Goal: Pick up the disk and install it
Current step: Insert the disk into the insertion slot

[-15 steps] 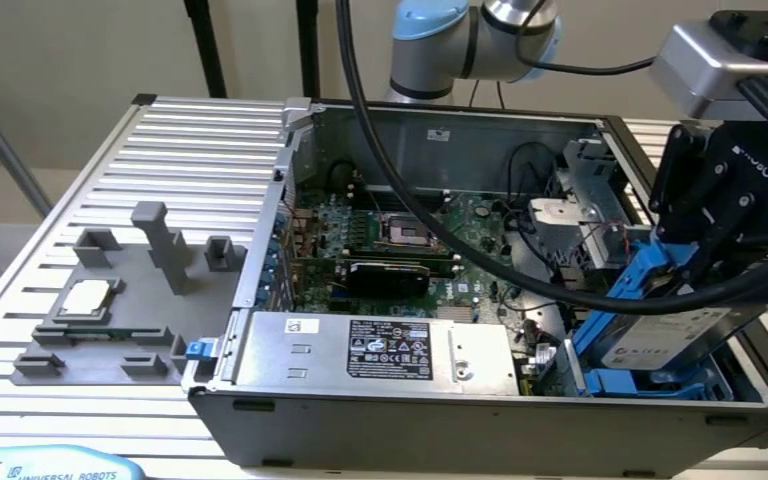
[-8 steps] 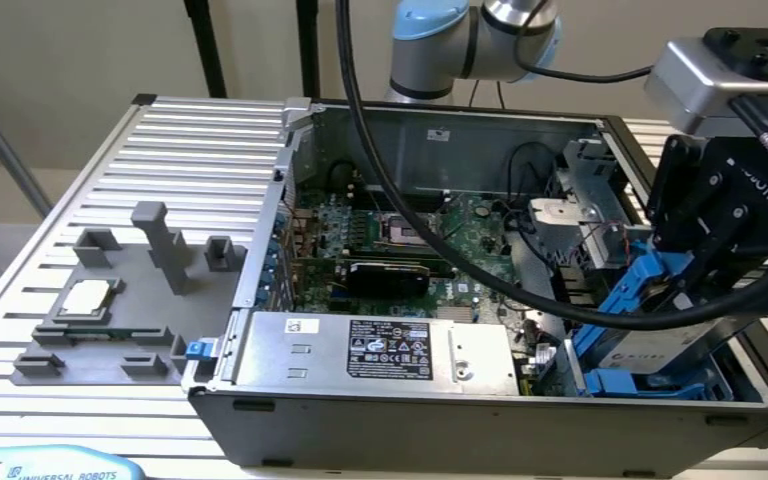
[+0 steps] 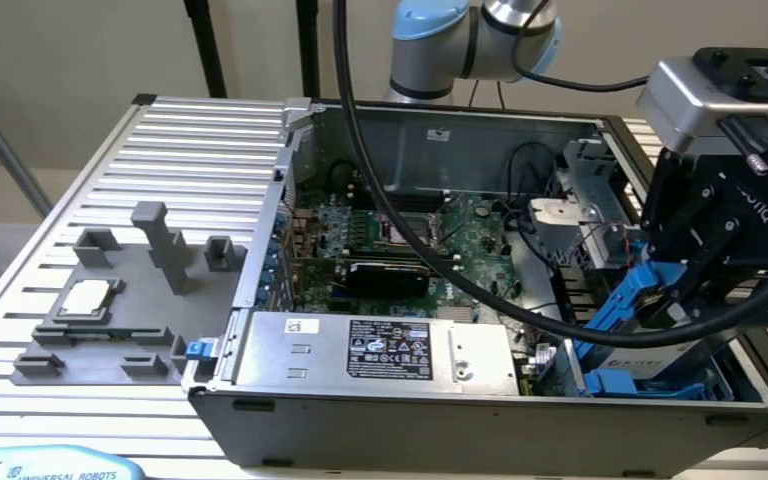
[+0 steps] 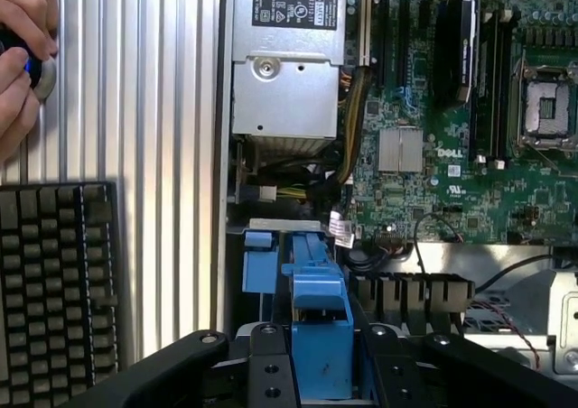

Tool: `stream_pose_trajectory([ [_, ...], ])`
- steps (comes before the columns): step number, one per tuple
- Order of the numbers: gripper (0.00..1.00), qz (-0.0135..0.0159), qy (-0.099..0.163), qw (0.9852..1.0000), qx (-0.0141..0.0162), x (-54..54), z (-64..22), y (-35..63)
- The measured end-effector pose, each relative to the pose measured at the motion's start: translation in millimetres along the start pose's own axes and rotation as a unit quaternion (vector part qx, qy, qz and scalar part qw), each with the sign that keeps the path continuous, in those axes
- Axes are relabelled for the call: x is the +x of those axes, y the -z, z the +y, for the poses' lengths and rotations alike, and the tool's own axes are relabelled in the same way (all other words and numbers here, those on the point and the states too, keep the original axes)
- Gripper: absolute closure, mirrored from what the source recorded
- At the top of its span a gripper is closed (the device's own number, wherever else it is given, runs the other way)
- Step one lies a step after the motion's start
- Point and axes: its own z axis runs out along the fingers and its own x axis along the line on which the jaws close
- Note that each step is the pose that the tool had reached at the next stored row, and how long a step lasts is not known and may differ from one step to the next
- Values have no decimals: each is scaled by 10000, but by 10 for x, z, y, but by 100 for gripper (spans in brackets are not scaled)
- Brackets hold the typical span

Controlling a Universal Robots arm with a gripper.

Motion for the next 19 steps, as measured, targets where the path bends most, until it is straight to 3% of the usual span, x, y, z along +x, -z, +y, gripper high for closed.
stream_pose_trajectory([
  [19,67,1,20,10000,-10,34,16,-185],
])
